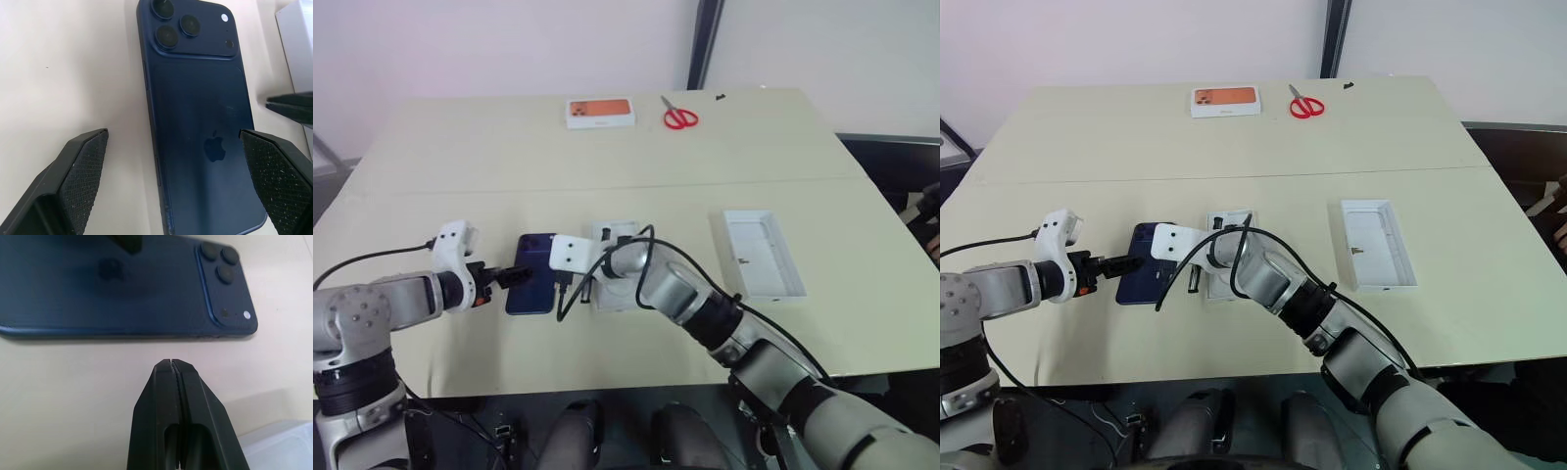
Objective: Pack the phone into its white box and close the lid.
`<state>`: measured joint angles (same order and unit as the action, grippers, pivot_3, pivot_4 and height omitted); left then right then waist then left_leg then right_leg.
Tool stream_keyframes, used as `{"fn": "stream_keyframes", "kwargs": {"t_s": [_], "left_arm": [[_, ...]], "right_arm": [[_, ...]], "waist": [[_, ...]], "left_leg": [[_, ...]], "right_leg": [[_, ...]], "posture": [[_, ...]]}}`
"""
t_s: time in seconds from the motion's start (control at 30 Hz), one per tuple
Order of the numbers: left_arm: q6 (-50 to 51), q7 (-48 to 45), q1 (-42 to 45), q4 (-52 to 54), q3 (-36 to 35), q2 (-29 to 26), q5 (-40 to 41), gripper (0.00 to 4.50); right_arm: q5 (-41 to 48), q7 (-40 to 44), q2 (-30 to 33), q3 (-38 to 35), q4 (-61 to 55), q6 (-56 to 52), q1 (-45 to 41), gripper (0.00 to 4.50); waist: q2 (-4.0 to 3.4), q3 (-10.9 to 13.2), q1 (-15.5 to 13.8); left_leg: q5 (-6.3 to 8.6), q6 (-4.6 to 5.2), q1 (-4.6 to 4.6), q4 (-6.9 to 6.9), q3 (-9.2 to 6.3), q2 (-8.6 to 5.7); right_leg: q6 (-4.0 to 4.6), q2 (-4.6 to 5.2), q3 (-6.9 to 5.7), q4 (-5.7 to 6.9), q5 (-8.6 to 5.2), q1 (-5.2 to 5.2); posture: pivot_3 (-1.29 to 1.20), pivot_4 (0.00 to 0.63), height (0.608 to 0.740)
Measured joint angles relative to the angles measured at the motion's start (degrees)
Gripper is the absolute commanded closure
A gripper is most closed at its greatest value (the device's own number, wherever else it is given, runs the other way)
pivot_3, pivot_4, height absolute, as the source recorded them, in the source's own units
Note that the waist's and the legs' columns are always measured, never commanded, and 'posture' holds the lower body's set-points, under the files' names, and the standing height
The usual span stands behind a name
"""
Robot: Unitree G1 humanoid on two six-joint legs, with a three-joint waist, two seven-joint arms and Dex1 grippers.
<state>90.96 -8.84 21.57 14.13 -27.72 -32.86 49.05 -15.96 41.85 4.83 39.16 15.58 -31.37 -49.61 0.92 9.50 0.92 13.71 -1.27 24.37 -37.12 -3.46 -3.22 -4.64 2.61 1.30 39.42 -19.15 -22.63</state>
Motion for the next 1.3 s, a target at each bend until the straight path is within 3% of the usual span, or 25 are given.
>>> {"fn": "stream_keyframes", "kwargs": {"t_s": [0.37, 0.73, 1.13, 1.23, 1.3], "left_arm": [[-0.1, 4.6, 2.3, -2.3, -0.1, 5.5, 6.0, 0.02], [-0.1, 11.6, 4.1, -7.4, -1.3, 11.0, 17.5, 0.02], [1.0, 17.8, 5.2, -9.5, -1.2, 10.5, 23.0, 0.02], [1.1, 18.3, 5.4, -10.5, -2.1, 10.5, 23.0, 0.89], [1.1, 19.1, 5.3, -11.3, -2.4, 10.3, 22.7, 1.87]], "right_arm": [[-2.1, 1.3, 1.8, 0.1, -0.3, 0.6, 0.0, 4.50], [-4.0, 2.5, 2.7, 0.0, -1.9, 0.6, 0.9, 4.50], [-4.9, 3.1, 2.6, 0.0, -2.0, 1.9, 1.3, 4.50], [-5.2, 3.1, 2.5, 0.0, -2.4, 1.9, 1.6, 4.50], [-5.3, 3.1, 2.5, 0.0, -2.6, 1.9, 1.8, 4.50]], "waist": [[-0.01, -0.1, -0.5], [0.02, -0.1, -0.4], [0.03, -0.1, 0.0], [0.03, -0.1, 0.1], [0.03, -0.1, 0.1]], "left_leg": [[0.00, 0.00, -0.06, -0.04, -0.05, -0.05], [0.00, 0.00, -0.14, -0.05, -0.07, -0.06], [0.00, -0.01, -0.14, -0.02, -0.07, -0.05], [-0.01, -0.01, -0.14, -0.01, -0.07, -0.05], [-0.01, -0.02, -0.14, 0.00, -0.07, -0.05]], "right_leg": [[-0.01, 0.05, -0.04, 0.00, 0.00, 0.11], [-0.01, 0.06, -0.06, -0.01, 0.00, 0.20], [-0.01, 0.04, -0.04, 0.01, 0.00, 0.18], [-0.01, 0.03, -0.04, 0.01, 0.00, 0.17], [-0.01, 0.03, -0.03, 0.01, 0.00, 0.17]], "posture": [[0.00, 0.150, 0.740], [0.00, 0.150, 0.740], [0.00, 0.150, 0.740], [0.00, 0.150, 0.740], [0.00, 0.150, 0.740]]}}
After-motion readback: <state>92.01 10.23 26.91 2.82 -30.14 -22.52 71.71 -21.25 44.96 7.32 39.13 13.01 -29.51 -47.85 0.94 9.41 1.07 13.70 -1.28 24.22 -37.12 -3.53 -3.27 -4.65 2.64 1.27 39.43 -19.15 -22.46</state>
